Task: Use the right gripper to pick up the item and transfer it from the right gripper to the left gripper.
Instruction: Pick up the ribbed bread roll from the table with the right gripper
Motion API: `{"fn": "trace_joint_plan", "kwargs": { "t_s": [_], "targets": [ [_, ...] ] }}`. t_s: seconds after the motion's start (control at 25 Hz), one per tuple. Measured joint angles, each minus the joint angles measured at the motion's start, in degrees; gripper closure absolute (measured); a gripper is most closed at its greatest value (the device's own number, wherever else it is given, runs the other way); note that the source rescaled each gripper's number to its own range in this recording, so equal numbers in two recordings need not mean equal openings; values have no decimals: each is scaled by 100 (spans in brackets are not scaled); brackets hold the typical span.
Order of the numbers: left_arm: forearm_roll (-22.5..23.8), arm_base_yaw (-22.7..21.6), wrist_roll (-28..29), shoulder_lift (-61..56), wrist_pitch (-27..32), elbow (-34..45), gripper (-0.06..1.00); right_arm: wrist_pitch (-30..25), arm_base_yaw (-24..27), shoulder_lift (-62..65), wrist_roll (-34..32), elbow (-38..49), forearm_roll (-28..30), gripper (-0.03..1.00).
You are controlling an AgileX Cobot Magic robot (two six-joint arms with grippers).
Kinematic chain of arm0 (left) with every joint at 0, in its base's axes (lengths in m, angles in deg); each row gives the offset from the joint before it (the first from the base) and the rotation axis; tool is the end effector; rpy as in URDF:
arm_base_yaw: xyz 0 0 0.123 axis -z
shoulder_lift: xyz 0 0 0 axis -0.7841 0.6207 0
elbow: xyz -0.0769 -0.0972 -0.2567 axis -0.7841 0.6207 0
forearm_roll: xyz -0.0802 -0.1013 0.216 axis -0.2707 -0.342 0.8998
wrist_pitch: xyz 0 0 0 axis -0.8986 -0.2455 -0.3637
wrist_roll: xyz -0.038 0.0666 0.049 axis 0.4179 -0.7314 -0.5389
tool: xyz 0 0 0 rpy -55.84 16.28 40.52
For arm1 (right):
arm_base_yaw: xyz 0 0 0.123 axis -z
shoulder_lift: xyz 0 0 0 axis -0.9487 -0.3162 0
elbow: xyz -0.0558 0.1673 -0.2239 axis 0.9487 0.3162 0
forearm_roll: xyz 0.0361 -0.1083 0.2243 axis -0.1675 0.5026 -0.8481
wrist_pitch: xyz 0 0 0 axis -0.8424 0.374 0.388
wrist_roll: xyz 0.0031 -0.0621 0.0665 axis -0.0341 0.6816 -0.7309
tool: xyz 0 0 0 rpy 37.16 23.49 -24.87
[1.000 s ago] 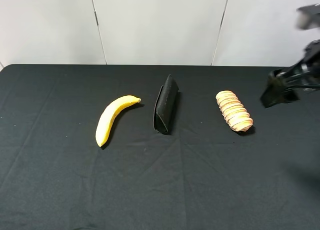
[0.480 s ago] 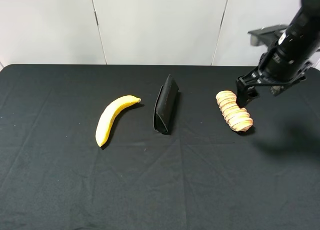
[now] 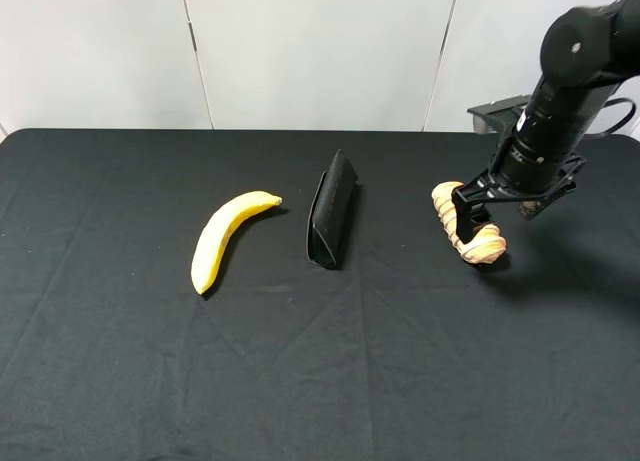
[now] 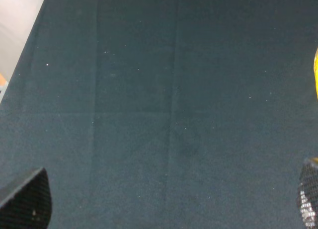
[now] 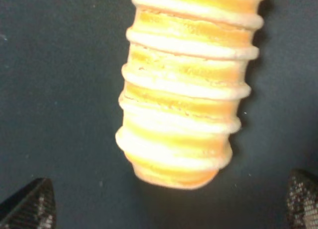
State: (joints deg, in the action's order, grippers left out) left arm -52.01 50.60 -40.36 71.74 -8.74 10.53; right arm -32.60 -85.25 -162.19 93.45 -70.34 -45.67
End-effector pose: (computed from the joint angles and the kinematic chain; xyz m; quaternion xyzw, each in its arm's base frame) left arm -0.0054 0.0061 0.2757 -0.0436 0.8522 0.0227 0.5208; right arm 0.3251 0.0775 0.1789 -0.1653 0.9830 -0.0033 0.0796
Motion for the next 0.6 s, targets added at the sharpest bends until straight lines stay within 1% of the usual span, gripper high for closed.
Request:
{"fn": "trace_joint_plan", "kwargs": {
  "t_s": [0.24, 0.6],
  "targets": [
    [0, 0, 0, 0, 0, 0, -4, 230, 0, -380, -11, -12, 53, -3],
    [0, 0, 0, 0, 0, 0, -4, 474, 0, -758, -17, -12, 280, -3]
  ]
}}
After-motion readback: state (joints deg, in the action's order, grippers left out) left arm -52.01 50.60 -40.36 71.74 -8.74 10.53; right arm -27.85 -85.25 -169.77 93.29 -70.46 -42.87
